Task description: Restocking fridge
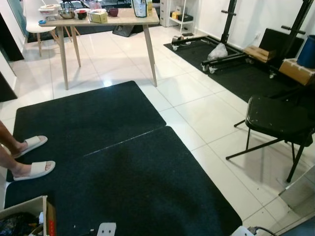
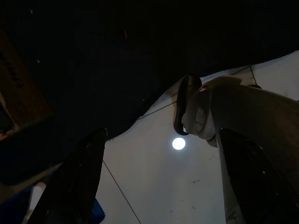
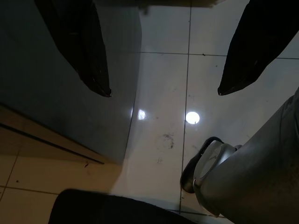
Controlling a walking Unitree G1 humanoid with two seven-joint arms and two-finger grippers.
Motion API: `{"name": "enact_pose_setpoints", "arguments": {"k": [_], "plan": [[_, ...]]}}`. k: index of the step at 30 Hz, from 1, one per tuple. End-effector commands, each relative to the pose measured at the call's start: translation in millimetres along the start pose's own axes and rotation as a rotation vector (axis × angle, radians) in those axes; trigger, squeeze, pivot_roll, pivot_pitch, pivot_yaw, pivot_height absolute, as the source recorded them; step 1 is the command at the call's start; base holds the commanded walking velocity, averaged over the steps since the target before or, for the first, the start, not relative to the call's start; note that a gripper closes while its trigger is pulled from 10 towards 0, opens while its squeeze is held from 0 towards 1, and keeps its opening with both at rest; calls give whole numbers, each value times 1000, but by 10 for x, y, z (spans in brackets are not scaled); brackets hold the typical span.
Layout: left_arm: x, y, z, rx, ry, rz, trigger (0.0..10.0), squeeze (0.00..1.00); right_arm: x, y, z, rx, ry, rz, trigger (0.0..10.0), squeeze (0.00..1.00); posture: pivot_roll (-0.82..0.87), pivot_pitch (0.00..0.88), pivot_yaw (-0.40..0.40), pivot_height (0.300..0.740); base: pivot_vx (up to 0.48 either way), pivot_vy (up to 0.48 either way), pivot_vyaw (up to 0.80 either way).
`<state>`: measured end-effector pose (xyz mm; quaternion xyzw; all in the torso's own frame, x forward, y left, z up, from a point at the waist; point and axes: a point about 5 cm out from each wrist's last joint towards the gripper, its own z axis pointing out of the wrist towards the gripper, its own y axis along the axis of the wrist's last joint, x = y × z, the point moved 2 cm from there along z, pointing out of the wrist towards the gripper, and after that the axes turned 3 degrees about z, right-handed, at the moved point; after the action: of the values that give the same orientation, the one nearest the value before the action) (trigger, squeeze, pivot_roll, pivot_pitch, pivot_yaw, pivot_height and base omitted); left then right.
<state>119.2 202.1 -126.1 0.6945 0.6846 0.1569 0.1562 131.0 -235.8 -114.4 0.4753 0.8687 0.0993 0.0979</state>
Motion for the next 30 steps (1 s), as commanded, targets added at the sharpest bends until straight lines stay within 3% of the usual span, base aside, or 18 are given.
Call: {"name": "enact_pose_setpoints", "arguments": {"k": [1, 30], "plan": [[-55, 0, 7, 0, -15, -5, 10000, 0, -27, 24, -6, -10, -6, -9, 10000, 0, -82, 0, -56, 740, 307, 0, 0], [-65, -10, 7, 2, -19, -7, 10000, 0, -15, 106, -2, -53, 8, -13, 10000, 0, -81, 0, -56, 740, 328, 0, 0]]}}
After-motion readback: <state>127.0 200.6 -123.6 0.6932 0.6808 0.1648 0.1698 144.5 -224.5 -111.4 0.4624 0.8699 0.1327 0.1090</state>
